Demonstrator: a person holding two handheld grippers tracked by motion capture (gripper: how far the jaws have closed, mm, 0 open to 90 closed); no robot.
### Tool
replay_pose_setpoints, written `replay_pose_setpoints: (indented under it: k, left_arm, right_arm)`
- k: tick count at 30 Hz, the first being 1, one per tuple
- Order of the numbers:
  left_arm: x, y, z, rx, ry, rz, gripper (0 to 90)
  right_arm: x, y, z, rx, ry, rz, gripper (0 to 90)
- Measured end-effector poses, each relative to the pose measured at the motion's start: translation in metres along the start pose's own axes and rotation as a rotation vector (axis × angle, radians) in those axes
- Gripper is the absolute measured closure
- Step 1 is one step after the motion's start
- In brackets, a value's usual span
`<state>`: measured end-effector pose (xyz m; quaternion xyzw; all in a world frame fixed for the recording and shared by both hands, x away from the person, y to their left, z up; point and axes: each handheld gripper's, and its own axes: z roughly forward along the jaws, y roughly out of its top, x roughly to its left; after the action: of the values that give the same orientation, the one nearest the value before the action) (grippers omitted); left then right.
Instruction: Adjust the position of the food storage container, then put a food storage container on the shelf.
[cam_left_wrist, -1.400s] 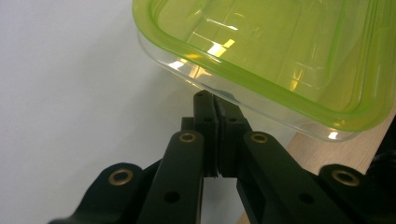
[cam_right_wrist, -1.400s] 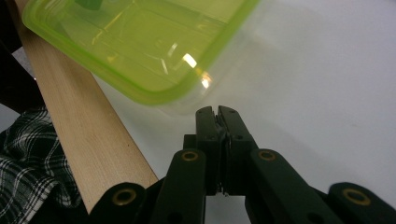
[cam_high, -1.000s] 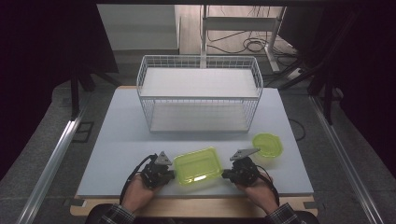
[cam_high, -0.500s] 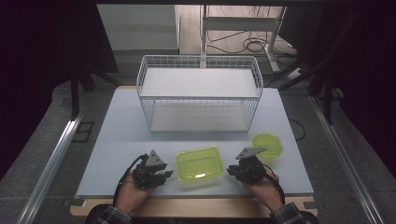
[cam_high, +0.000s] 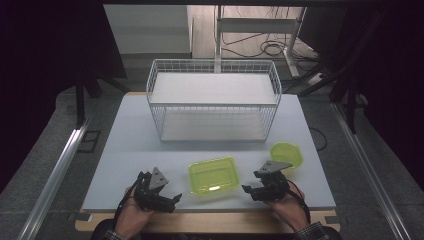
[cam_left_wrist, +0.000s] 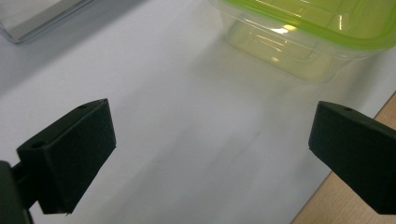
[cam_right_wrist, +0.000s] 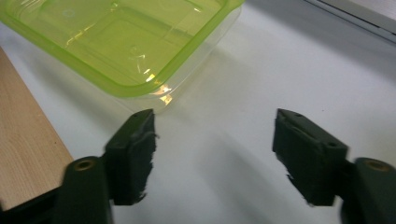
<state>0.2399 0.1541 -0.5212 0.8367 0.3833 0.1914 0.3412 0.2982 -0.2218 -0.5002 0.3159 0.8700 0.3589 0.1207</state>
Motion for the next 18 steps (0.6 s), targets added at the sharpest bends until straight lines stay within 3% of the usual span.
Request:
replay_pose_setpoints:
  k: [7, 11, 18]
  left_arm:
    - [0.0025, -0.0060, -0.0026, -0.036, -0.015, -0.015, 0.2]
    - [0.0027, -0.0061, -0.0015, -0.056, -0.019, -0.003, 0.0]
    - [0.0028, -0.0070, 0.0011, -0.046, -0.023, 0.009, 0.4]
  right_arm:
    - [-0.0043, -0.0050, 0.0003, -0.034, 0.015, 0.035, 14.1]
    - [-0.0055, -0.0041, 0.0001, -0.053, 0.031, 0.052, 11.1]
    - [-0.0070, -0.0011, 0.0009, -0.052, 0.031, 0.068, 8.9]
